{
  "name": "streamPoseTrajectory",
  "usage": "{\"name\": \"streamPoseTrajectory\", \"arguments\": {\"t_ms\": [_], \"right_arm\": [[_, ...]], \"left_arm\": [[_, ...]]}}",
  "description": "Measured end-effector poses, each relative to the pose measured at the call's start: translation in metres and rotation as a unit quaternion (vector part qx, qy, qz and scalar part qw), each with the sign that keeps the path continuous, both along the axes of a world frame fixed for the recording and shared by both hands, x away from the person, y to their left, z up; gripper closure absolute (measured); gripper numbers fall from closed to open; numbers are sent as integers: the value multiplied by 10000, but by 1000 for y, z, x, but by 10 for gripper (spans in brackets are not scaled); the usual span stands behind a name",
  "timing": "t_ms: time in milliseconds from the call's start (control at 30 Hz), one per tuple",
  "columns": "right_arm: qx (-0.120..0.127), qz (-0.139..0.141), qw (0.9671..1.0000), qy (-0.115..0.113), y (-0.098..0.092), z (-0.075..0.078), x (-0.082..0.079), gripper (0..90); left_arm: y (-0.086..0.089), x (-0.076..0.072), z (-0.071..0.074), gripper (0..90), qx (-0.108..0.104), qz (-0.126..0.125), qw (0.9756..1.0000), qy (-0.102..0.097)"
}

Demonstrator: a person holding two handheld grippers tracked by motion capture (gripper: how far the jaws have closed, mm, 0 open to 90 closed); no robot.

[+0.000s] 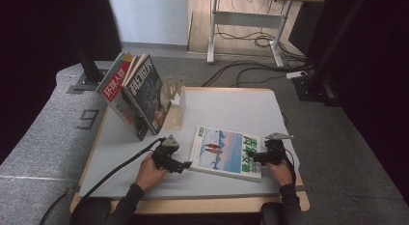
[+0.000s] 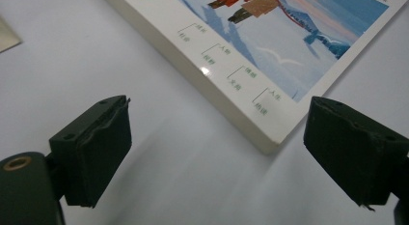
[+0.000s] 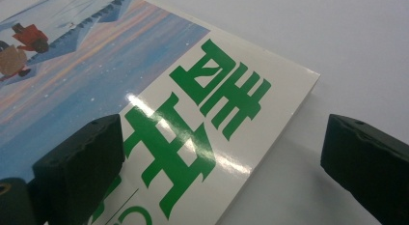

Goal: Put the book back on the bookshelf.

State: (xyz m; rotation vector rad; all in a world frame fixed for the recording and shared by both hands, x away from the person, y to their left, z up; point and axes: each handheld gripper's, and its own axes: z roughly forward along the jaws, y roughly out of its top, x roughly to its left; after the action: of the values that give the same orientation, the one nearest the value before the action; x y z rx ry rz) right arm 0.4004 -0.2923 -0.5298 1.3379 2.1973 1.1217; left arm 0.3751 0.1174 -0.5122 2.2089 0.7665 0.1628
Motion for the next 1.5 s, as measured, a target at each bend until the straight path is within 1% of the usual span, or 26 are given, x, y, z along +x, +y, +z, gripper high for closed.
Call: {"name": "streamPoseTrajectory", "arguments": {"t_ms": [33, 100, 200, 300, 333, 433, 500, 600, 700, 767, 833, 967, 1100, 1200, 1267, 1500], "right_arm": [[4, -15, 10000, 40, 1, -1, 1, 0], [1, -48, 9999, 108, 3, -2, 4, 0], [51, -51, 9998, 166, 6, -3, 8, 0], [47, -54, 9997, 221, 10, -3, 12, 0], [64, -48, 9996, 260, 11, -3, 13, 0], [51, -45, 9996, 276, 13, -2, 13, 0], [43, -59, 9996, 279, 14, -2, 13, 0], [13, -71, 9996, 282, 15, -1, 12, 0], [-54, -73, 9996, 284, 17, 0, 12, 0], [-93, -67, 9995, 278, 18, 1, 12, 0], [-158, -38, 9995, 252, 19, 2, 11, 0], [-231, 23, 9995, 191, 22, 3, 10, 0], [-294, 81, 9994, 139, 27, 3, 10, 0], [-327, 137, 9993, 111, 31, 4, 10, 0], [-352, 168, 9992, 95, 35, 4, 9, 0], [-399, 293, 9987, 105, 45, 5, 8, 0]], "left_arm": [[-2, 0, -1, 94, -29, -2, 10000, -4], [-6, 2, -3, 92, 16, -68, 10000, 29], [-10, 4, -6, 92, 29, -123, 9999, 72], [-17, 4, -11, 92, 127, -243, 9996, 95], [-18, 4, -12, 92, 135, -272, 9995, 110], [-24, 4, -15, 92, 172, -346, 9992, 122], [-26, 5, -16, 92, 120, -342, 9993, 130], [-28, 9, -16, 89, -42, -337, 9991, 245], [-30, 9, -16, 91, -91, -347, 9989, 287], [-32, 8, -15, 102, -92, -374, 9987, 336], [-32, 7, -15, 97, -21, -385, 9987, 324], [-32, 4, -13, 92, 81, -411, 9984, 380], [-33, -3, -13, 64, 289, -461, 9982, 256], [-31, -8, -13, 49, 357, -452, 9981, 227], [-29, -12, -13, 48, 345, -438, 9982, 229], [-19, -22, -12, 61, 249, -405, 9983, 332]]}}
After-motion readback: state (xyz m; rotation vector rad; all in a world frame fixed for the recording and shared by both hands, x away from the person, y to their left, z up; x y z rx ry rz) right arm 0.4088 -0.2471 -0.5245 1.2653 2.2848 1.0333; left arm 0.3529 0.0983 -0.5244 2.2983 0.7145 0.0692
